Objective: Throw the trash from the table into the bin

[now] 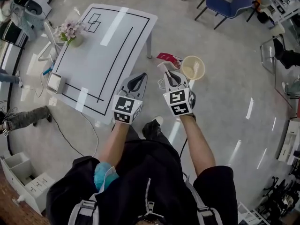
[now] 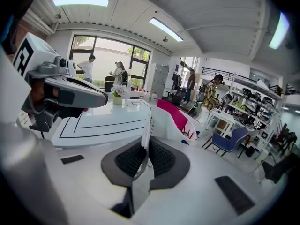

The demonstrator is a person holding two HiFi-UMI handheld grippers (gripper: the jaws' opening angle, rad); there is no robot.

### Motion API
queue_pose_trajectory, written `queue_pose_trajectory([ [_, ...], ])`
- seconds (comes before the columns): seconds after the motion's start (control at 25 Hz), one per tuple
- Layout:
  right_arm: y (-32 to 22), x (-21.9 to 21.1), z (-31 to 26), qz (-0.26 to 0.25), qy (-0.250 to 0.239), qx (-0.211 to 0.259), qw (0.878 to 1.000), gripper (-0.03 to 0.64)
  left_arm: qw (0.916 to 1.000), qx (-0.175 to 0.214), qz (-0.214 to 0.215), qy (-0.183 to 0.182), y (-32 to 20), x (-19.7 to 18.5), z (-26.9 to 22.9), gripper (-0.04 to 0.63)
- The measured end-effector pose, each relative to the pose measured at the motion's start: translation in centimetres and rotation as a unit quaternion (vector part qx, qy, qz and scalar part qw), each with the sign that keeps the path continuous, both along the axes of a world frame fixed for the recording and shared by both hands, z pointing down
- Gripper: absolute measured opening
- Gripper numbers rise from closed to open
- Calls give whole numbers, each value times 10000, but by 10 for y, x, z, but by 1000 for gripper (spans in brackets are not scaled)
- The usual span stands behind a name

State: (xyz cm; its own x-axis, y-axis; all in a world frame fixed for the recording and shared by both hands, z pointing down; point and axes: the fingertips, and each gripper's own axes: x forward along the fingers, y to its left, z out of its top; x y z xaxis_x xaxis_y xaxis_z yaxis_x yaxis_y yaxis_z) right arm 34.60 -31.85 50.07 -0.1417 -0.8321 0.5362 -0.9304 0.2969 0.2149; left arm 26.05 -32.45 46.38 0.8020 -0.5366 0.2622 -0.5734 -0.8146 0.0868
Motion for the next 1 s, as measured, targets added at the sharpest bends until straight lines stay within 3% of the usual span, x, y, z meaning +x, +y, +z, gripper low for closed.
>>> queue_pose_trajectory([
  [0.4, 64, 96, -1, 868, -130, 56, 9961, 23, 9964, 107, 839, -24, 40, 106, -9, 5],
  [0.64, 83, 138, 8, 1299, -130, 73, 9914, 25, 9919, 172, 1261, -23, 50, 150, -4, 5],
  [1.0, 71, 200, 22, 1492, -35, -66, 9888, 24, 9897, 17, 1427, 120, 36, 216, 10, 5],
])
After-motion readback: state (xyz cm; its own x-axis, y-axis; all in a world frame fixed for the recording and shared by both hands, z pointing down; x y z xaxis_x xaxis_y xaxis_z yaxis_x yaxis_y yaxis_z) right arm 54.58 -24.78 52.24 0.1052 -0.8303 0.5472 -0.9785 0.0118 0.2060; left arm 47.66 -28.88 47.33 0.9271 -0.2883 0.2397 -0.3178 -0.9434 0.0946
